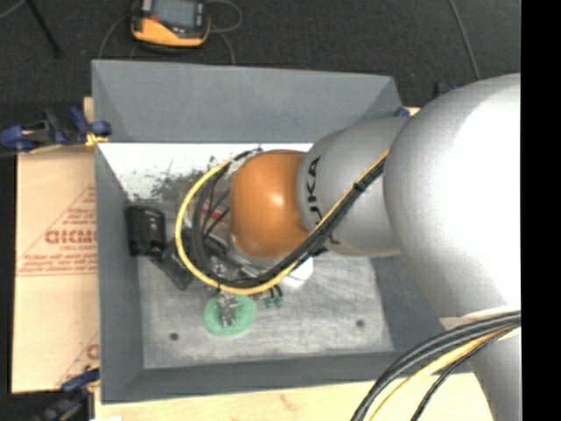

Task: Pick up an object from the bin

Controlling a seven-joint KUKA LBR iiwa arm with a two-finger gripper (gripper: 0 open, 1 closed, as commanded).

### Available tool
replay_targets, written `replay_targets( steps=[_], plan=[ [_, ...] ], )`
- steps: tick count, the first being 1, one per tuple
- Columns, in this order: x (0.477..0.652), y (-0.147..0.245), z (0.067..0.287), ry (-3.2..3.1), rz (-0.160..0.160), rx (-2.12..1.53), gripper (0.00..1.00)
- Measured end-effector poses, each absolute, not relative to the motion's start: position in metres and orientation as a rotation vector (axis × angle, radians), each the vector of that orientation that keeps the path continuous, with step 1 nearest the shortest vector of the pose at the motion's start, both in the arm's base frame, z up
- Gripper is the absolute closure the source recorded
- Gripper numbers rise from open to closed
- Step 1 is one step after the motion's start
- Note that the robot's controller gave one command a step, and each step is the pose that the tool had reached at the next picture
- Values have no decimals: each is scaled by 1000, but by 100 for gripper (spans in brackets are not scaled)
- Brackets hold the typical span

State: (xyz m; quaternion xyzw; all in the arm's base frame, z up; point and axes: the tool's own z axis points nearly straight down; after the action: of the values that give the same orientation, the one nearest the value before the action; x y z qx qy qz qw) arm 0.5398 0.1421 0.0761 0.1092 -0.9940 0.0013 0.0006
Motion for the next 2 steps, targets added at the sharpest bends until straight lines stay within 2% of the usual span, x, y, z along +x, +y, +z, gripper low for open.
replay_targets(
  steps=[1, 2],
  plan=[
    [540, 142, 76, -3122, 4, 342, 100],
    [545, 140, 190, -3095, -1, 565, 100]
  ],
)
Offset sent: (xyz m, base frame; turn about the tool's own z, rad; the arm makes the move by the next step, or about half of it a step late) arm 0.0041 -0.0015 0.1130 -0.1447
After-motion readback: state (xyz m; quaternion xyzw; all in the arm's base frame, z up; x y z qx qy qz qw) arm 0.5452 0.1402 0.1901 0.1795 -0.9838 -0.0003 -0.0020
